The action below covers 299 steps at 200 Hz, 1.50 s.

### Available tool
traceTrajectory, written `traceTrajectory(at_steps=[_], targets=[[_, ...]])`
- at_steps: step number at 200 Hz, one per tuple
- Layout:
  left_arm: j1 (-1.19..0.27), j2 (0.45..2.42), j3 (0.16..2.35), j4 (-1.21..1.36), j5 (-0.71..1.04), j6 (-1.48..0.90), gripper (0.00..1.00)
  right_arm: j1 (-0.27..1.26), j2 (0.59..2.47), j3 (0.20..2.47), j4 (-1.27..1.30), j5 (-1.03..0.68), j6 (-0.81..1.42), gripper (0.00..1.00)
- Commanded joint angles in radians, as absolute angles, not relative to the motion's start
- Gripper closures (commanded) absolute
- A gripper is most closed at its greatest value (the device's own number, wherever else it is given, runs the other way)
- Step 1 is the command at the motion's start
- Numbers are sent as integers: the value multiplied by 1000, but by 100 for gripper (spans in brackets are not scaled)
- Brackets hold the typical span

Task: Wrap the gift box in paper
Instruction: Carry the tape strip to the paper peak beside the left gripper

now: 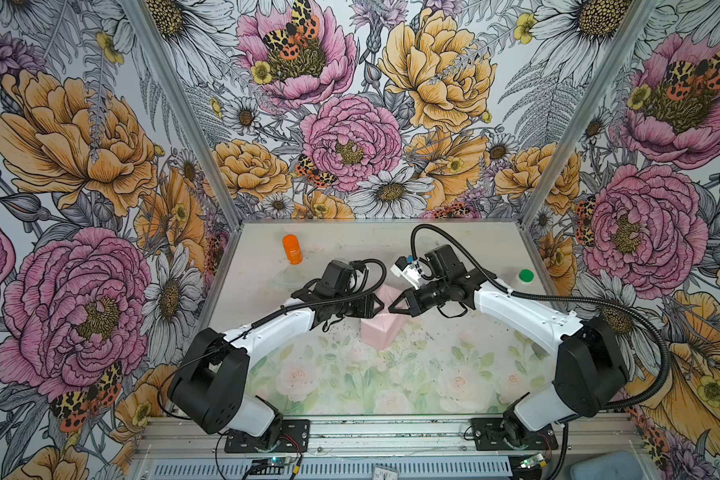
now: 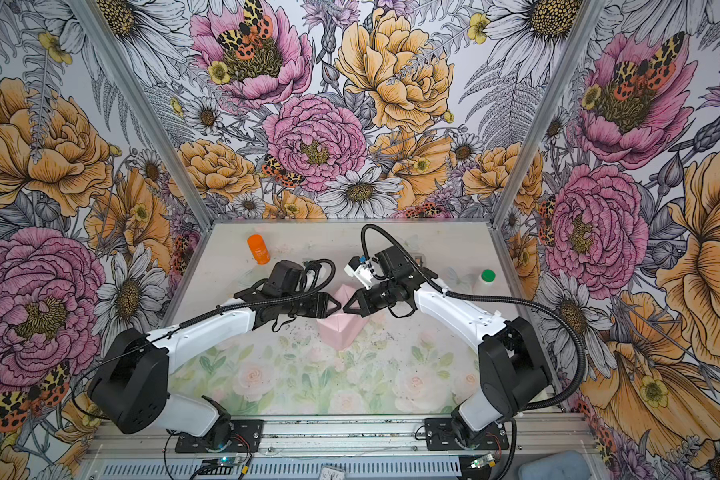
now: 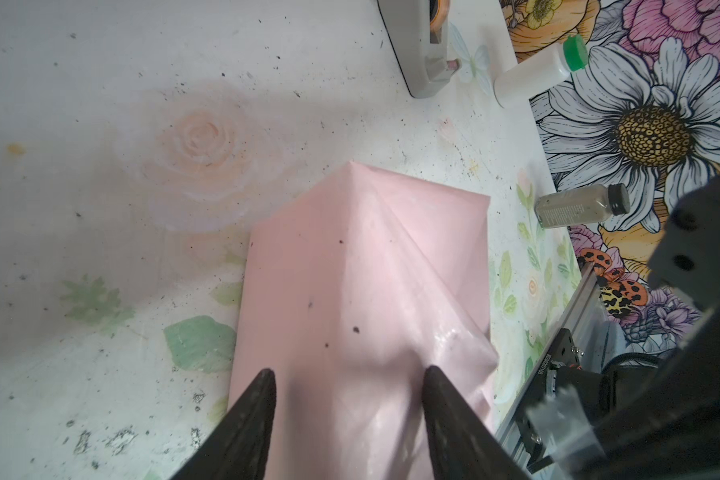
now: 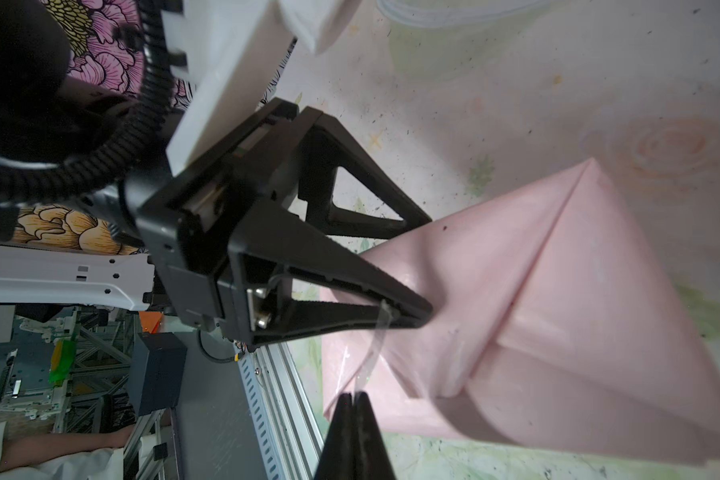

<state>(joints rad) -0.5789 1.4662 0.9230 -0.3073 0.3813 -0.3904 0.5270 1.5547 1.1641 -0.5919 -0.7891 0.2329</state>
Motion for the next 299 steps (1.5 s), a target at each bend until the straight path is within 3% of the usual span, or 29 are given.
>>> traceTrajectory(at_steps=[1,143,229,261,299], targets=[[-589,1456,939,-334,346,-365,42,531,1571,1204,-649,-776,209,100],[-593,1457,942,-334,347,-365,42,502,1679,1247,-710,-713,281,100],[-585,1354,939,-268,362,-360,43,500,1722,1267,-810,-670,284,100],[-584,1310,908,-183,435,-358,56,500,1720,1273,-814,-672,287,100],[-590,1318,894,-151,480,-363,78,500,1720,1279,-823,-680,305,100]])
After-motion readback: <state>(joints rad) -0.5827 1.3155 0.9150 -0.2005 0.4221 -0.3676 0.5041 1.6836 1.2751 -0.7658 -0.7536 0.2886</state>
